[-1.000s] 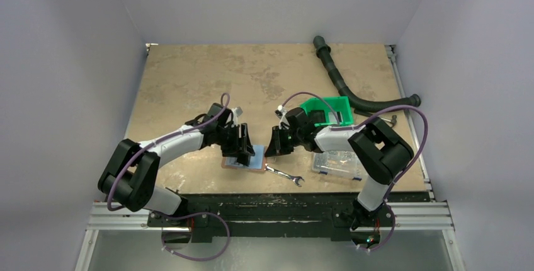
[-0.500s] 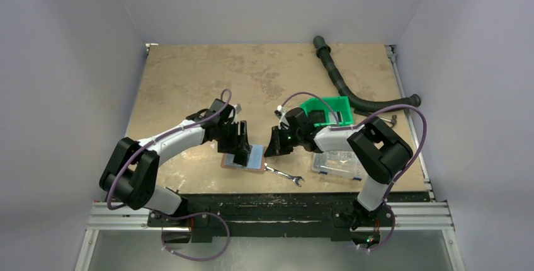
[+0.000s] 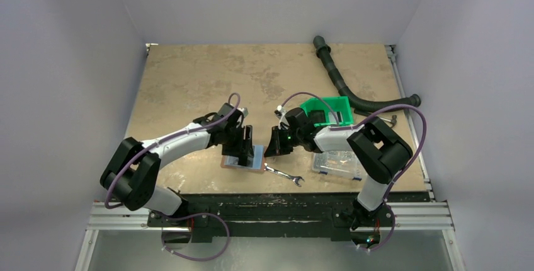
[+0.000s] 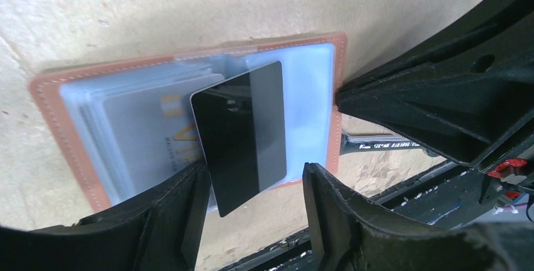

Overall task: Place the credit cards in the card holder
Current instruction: Insert the credit card into the card holder.

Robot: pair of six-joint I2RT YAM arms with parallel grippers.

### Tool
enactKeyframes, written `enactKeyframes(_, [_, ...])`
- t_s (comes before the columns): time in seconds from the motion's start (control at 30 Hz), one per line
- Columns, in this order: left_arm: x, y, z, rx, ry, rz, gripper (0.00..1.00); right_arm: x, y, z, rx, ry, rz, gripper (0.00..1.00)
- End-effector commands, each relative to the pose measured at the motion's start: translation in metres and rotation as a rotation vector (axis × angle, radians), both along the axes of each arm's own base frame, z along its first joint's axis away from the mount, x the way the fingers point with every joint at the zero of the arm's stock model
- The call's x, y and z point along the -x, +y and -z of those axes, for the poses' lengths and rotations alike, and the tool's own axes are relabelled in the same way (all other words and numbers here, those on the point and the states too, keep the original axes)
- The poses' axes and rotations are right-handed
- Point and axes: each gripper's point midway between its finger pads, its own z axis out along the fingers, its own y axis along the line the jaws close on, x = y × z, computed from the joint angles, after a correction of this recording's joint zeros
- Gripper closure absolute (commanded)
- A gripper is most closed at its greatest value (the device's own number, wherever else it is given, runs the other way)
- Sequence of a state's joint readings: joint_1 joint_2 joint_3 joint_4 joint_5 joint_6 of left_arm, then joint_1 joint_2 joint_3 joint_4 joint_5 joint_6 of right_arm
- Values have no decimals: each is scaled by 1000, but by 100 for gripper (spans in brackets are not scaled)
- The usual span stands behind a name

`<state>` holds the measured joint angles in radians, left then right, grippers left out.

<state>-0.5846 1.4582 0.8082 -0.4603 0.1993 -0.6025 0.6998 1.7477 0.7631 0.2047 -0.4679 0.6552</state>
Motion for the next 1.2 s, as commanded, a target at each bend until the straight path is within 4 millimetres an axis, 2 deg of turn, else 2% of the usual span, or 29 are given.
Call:
enactKeyframes(0.0, [8, -13, 3, -34, 2, -11, 41, -2, 10, -7, -53, -20, -23, 88])
enactKeyframes(0.17, [7, -21, -1, -7, -14, 8, 41, -1, 10, -6, -53, -19, -26, 88])
enactKeyframes(0.33, [1, -16, -2, -59, -42, 65, 39, -1, 10, -5, -54, -19, -28, 89])
enactKeyframes(0.6, [7, -46, -3, 72, -35, 234, 39, -4, 15, -6, -68, -23, -38, 90])
enactKeyframes(0.73, [20, -64, -5, 202, -4, 257, 38, -7, 19, -11, -84, -28, -37, 91])
enactKeyframes(0.87, [19, -55, 3, 148, -3, 231, 38, -8, 19, -12, -82, -31, -41, 90])
enactKeyframes(0.97, [17, -50, 3, 125, -17, 214, 38, -6, 17, -15, -68, -32, -47, 87])
enactKeyframes(1.17, [18, -47, 1, 127, -24, 182, 38, -4, 5, -31, -30, -64, -22, 68])
